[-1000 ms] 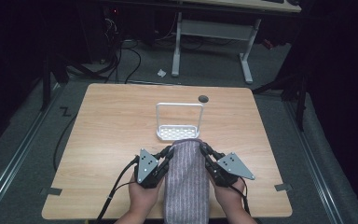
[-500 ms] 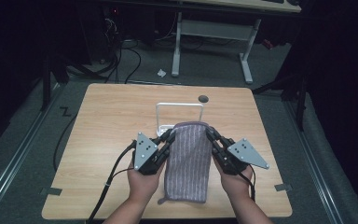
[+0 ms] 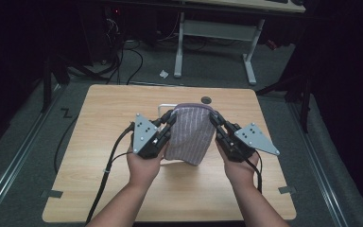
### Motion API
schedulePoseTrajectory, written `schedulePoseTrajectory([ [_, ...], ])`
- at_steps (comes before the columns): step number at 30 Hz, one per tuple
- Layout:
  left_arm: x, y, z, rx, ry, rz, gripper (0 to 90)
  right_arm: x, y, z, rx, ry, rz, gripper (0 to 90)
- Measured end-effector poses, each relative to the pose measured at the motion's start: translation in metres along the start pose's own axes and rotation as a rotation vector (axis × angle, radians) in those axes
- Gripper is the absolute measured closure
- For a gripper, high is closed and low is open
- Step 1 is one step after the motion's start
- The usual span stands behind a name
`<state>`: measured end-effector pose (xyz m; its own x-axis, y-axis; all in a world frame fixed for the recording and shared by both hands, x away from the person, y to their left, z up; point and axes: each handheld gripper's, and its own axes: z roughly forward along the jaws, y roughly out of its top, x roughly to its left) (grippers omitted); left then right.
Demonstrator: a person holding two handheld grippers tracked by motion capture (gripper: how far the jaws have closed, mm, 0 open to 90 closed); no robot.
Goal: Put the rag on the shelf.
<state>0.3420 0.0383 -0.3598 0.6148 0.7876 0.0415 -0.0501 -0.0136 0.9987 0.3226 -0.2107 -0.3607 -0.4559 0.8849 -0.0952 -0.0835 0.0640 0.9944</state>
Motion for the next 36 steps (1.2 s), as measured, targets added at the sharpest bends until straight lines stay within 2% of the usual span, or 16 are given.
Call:
schedulePoseTrajectory([
  [5,0.007,0.009,0.007,0.006,0.009,0.018,81.9,-0.004,0.008,0.007,0.002,0.002,-0.003,84.7],
  [10,0.011,0.015,0.016,0.023,0.009,0.036,82.1,-0.011,0.014,0.013,0.013,0.0,0.014,84.8],
  [17,0.016,0.022,0.028,0.033,0.013,0.051,82.1,-0.018,0.023,0.022,0.02,-0.012,0.006,84.8],
  [20,0.017,0.024,0.035,0.032,0.045,0.112,82.1,-0.022,0.027,0.028,0.031,-0.019,0.004,84.8],
  [21,0.019,0.024,0.038,0.039,0.047,0.115,82.1,-0.023,0.028,0.031,0.037,-0.021,0.005,84.9],
  [36,0.05,0.029,0.074,0.055,0.069,0.095,81.8,-0.041,0.033,0.079,0.046,-0.052,0.031,84.9],
])
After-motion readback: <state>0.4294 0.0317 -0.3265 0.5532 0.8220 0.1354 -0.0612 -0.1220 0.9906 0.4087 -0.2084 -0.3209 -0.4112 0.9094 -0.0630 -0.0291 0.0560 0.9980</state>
